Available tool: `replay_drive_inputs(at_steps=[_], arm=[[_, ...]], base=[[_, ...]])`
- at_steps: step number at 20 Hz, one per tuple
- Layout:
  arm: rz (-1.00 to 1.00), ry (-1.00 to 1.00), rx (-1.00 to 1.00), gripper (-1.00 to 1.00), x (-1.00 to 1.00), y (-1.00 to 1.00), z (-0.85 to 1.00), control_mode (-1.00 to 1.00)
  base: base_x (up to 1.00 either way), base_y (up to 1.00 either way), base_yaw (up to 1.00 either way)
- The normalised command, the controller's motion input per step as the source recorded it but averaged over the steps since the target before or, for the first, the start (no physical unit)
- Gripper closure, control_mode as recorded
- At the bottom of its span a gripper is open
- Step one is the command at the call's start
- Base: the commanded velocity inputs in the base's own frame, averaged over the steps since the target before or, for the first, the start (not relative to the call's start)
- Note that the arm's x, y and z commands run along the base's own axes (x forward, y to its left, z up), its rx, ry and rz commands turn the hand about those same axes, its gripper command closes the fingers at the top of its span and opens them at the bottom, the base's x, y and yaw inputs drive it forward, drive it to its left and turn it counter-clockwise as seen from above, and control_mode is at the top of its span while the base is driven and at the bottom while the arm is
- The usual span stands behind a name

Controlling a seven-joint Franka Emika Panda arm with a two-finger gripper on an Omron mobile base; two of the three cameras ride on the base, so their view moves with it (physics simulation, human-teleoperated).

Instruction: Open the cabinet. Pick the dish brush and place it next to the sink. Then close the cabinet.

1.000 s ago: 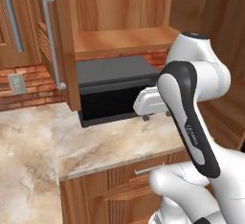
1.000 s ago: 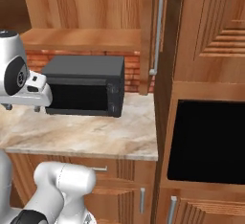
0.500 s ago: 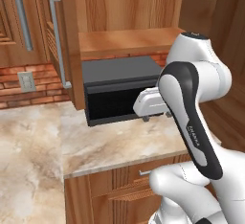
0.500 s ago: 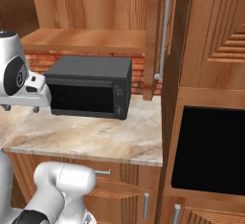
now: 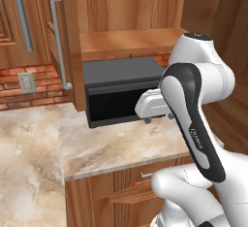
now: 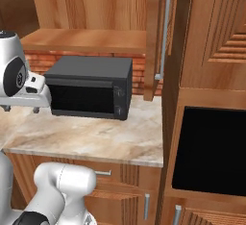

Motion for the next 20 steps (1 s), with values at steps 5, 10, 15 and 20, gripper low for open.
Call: replay_drive_inputs(at_steps=[5,10,15,20], arm=[[0.0,0.0,0.0,-1.0,0.0,0.0,0.0,1.0],[0.0,0.0,0.0,-1.0,0.0,0.0,0.0,-1.0],[0.0,0.0,0.0,-1.0,0.0,0.0,0.0,-1.0],[0.03,-0.1,0.0,-1.0,-0.12,0.03,0.05,-1.0]], base=[[0.0,0.0,0.0],[0.0,0.0,0.0],[0.0,0.0,0.0],[0.0,0.0,0.0]])
